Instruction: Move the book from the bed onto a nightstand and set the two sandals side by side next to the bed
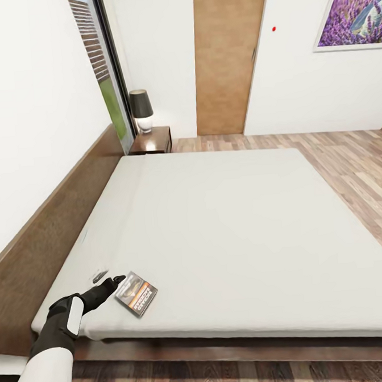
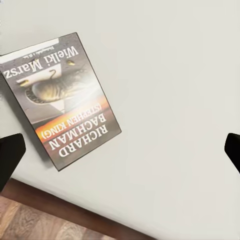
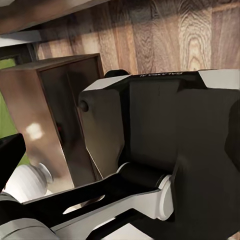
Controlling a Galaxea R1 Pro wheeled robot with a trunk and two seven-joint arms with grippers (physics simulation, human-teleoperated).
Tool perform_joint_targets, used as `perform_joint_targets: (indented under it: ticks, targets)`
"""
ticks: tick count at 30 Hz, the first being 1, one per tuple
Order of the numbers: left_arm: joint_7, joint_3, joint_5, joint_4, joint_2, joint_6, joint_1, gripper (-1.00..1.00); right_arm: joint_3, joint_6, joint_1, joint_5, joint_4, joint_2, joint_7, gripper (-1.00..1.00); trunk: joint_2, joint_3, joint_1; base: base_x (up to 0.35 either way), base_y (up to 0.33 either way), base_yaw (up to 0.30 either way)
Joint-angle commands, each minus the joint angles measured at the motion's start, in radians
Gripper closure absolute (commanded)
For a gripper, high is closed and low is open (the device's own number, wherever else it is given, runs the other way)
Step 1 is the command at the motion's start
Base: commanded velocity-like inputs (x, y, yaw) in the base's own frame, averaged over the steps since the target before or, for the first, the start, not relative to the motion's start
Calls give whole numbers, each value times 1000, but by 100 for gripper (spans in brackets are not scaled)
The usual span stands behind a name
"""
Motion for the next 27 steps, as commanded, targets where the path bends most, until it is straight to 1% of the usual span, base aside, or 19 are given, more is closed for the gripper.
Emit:
perform_joint_targets:
  ticks: [1,27]
  targets:
    - [0,3,9,-1,0,9,-1,-100,-7,10,-2,-5,3,-1,3,-100,-2,-3,1,0,0,0]
    - [-2,3,10,-1,0,10,-1,-100,-7,10,-2,-5,3,0,3,-100,-2,-44,1,0,0,0]
